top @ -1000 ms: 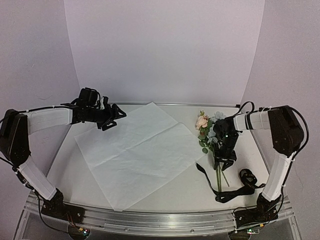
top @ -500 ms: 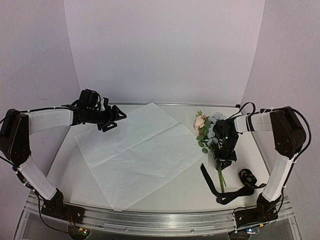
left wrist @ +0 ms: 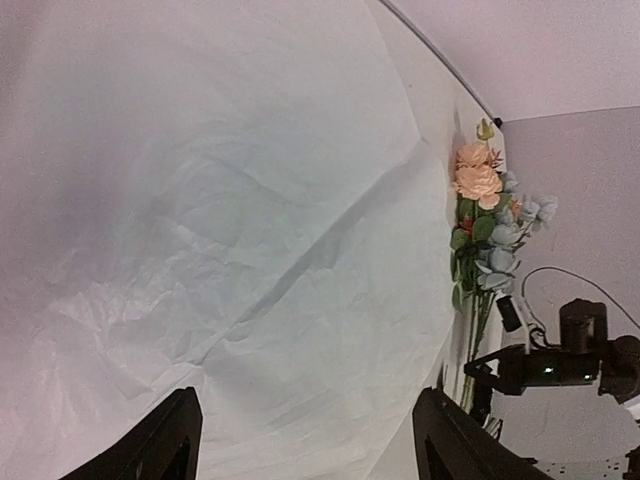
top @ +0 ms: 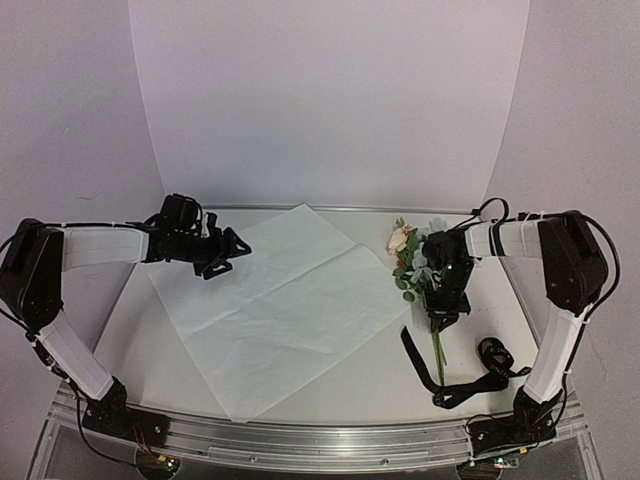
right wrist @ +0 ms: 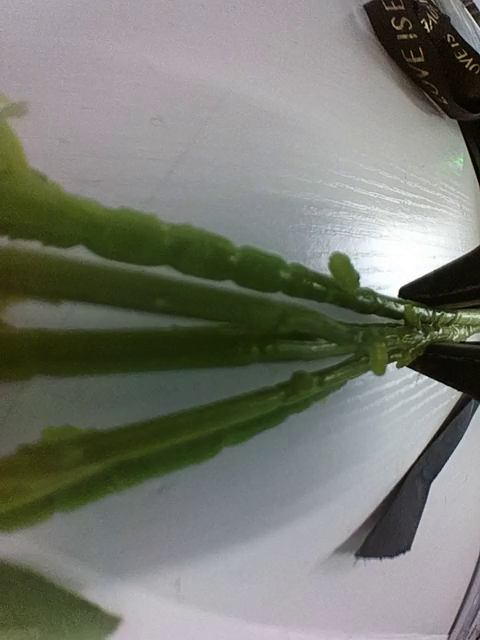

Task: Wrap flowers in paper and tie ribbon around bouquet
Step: Pick up the fake flower from the center of the board, then place the fake flower on the flattened wrapping paper.

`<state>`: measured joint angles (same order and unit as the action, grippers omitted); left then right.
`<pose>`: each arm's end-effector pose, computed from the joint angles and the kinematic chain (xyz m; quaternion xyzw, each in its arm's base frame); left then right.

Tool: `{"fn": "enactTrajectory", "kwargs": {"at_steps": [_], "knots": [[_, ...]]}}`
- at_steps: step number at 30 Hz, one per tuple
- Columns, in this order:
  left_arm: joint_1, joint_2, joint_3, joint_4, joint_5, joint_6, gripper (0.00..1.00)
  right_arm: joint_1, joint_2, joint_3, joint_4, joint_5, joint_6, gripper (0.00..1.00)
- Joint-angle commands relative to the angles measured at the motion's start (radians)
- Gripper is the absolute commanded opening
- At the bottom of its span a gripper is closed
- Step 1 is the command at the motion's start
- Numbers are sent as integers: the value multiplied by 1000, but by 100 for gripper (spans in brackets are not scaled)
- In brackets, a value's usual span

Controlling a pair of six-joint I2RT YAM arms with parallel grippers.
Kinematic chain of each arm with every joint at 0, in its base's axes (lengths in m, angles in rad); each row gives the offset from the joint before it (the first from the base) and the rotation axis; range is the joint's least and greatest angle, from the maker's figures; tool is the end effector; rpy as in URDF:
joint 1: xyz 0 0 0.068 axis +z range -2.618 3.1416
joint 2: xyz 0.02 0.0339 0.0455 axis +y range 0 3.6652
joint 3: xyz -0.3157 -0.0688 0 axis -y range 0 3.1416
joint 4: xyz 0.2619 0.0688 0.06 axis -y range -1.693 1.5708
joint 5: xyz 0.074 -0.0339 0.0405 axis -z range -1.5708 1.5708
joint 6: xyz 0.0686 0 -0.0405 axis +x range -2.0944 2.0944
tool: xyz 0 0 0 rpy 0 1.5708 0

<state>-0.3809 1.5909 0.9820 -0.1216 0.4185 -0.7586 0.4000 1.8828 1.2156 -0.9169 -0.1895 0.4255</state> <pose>0.3399 -0.1661 0.2374 -0.0844 0.8931 -0.3749 0.2337 0.3246 0.1513 0.1577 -0.0133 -0.9954 -0.0840 0.0440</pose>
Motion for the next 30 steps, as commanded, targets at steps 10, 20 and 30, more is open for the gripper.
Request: {"fn": "enactTrajectory", "kwargs": {"at_steps": [10, 20, 30], "knots": [[-7, 77, -135, 51, -113, -2, 72, -13, -102, 203, -100, 4, -56, 0], [-63, 172, -127, 107, -111, -41, 71, 17, -104, 268, -104, -77, 22, 0], [-162, 179, -117, 192, -144, -195, 70, 137, 65, 456, -10, -71, 159, 0]]}}
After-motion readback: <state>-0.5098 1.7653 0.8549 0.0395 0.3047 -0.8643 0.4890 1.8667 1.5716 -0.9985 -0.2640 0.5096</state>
